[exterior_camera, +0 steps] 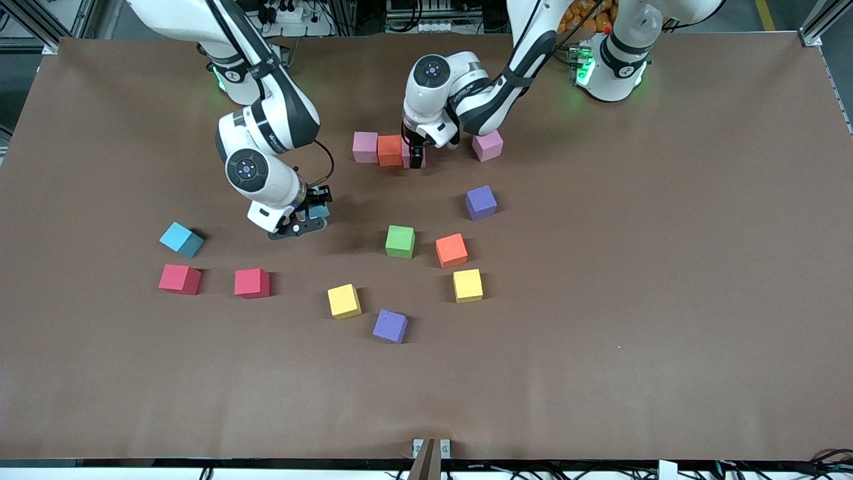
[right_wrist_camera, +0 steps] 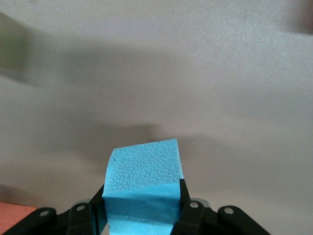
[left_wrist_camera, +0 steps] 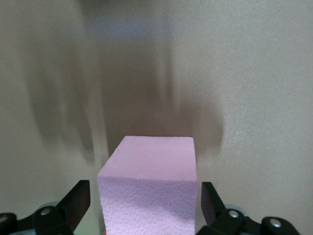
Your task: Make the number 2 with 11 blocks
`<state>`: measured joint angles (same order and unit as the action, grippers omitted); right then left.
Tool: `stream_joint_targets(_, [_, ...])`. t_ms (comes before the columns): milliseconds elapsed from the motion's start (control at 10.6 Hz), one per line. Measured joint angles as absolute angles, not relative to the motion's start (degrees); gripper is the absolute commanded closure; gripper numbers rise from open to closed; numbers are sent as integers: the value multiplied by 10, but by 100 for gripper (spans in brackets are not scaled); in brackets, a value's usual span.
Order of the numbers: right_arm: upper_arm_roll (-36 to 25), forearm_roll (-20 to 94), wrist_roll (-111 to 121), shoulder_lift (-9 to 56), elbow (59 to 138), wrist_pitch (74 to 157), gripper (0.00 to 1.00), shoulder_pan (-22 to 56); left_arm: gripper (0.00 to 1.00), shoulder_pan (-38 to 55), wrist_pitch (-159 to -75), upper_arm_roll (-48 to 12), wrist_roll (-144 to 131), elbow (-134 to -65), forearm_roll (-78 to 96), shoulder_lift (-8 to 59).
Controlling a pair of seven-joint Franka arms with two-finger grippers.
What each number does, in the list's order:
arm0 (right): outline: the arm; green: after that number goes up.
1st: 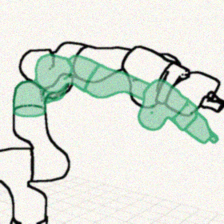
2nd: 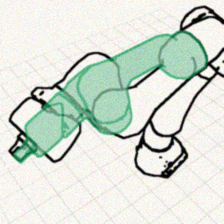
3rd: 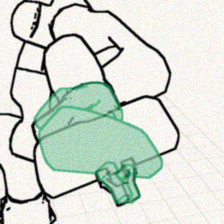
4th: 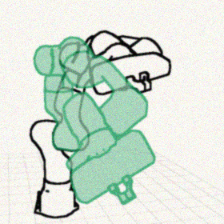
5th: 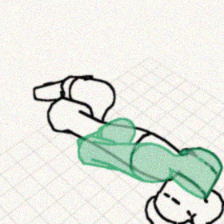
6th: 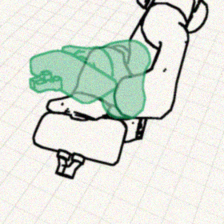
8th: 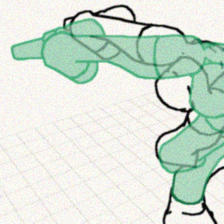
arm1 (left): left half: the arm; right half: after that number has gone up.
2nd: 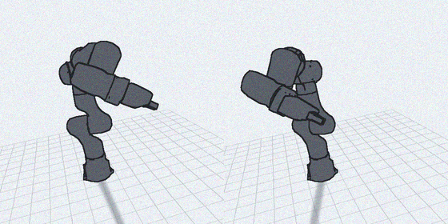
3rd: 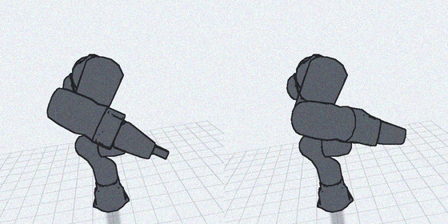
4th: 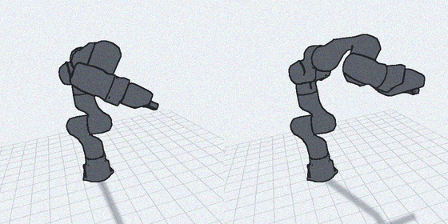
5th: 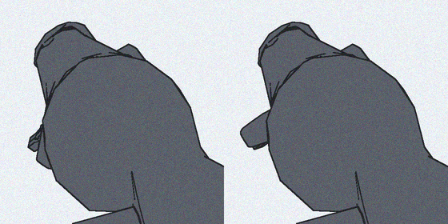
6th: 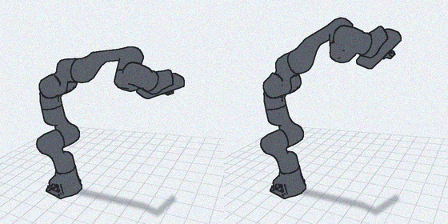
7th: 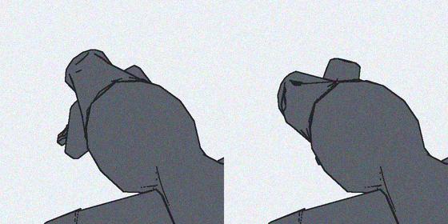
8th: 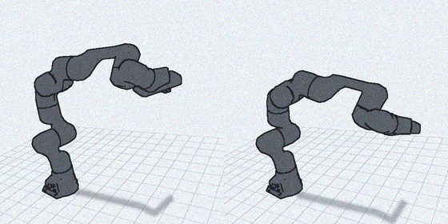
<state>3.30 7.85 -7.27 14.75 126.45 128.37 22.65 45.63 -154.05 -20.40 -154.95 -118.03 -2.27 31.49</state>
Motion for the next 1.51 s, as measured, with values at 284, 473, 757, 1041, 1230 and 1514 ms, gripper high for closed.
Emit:
stream_joint_targets(284, [33,79,-75,148,1264,1284,100,227,0,447,-1487,-204,-1506,-1172,-40,300])
stream_joint_targets(473, [34,79,-98,148,1257,1285,100,236,0,433,-1447,-206,-1486,-1169,-40,272])
stream_joint_targets(757, [35,106,-157,161,1231,1285,100,281,0,433,-1416,-208,-1478,-1169,-40,255])
stream_joint_targets(1041, [36,146,-226,210,1168,1291,100,327,0,392,-1329,-233,-1353,-1183,-37,216])
stream_joint_targets(1230, [36,147,-272,253,1121,1291,100,356,0,329,-1280,-268,-1199,-1225,-28,161])
stream_joint_targets(1514, [36,147,-291,289,1093,1291,100,390,0,299,-1234,-278,-921,-1294,-23,83])
